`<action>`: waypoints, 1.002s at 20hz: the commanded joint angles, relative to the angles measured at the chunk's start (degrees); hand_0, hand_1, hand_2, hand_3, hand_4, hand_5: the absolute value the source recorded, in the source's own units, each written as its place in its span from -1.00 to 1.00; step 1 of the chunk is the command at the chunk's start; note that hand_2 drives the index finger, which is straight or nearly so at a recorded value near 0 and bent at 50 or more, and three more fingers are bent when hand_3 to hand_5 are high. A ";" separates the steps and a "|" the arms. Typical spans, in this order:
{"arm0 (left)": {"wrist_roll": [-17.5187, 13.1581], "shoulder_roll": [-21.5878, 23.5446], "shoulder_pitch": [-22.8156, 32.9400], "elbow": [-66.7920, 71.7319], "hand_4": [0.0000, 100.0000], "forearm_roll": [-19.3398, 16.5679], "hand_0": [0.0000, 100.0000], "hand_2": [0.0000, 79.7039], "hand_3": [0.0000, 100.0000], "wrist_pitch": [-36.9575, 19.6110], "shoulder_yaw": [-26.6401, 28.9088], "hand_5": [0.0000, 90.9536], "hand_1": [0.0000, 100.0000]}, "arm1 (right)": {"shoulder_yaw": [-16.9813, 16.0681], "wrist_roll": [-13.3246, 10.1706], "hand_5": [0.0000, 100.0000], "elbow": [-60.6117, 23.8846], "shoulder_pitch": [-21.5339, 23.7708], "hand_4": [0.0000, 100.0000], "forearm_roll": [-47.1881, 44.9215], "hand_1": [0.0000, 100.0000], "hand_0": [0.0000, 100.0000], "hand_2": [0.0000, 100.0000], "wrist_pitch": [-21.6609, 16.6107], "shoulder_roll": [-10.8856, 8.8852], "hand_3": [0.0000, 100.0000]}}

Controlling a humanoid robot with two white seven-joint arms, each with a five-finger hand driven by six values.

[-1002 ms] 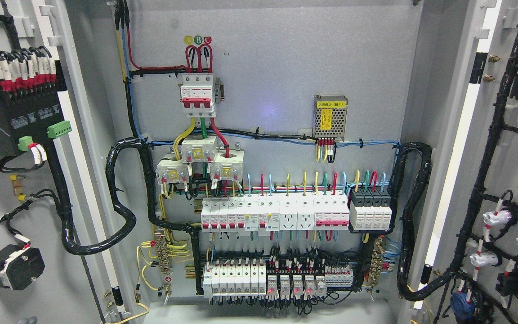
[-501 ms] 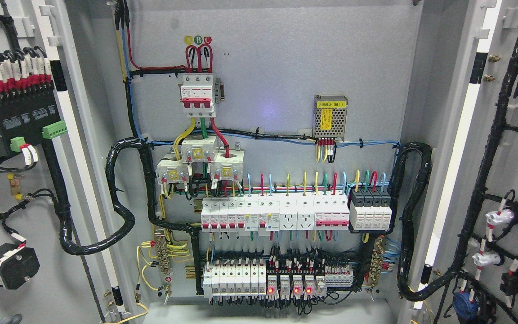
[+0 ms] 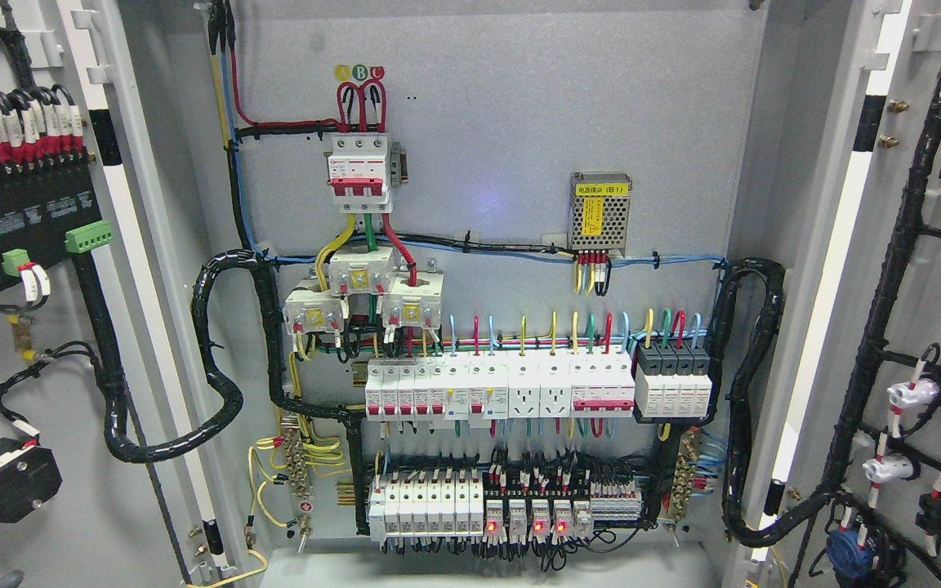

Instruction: Open door with both hands

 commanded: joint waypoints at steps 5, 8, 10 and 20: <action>0.08 1.08 0.00 3.02 -1.00 2.77 -1.00 -1.00 -1.00 -0.11 3.84 -1.00 -1.00 | -1.11 -0.04 -1.00 2.17 0.14 -1.00 -0.84 -1.00 -0.62 -1.00 -0.03 0.08 -1.00; 0.08 1.08 0.00 3.28 -1.00 3.56 -1.00 -1.00 -1.00 -0.11 3.93 -1.00 -1.00 | -1.11 -0.04 -1.00 2.17 0.14 -1.00 -0.93 -1.00 -0.62 -1.00 -0.03 -0.01 -1.00; 0.08 1.08 0.00 3.55 -1.00 3.65 -1.00 -1.00 -1.00 -0.11 4.11 -1.00 -1.00 | -1.20 -0.04 -1.00 2.17 0.14 -1.00 -0.93 -1.00 -0.62 -1.00 -0.03 -0.01 -1.00; 0.08 1.17 0.00 4.95 -1.00 4.96 -1.00 -1.00 -1.00 -0.11 4.81 -1.00 -1.00 | -0.32 0.05 -1.00 1.12 0.14 -1.00 -0.93 -1.00 -0.62 -1.00 -0.47 -0.80 -1.00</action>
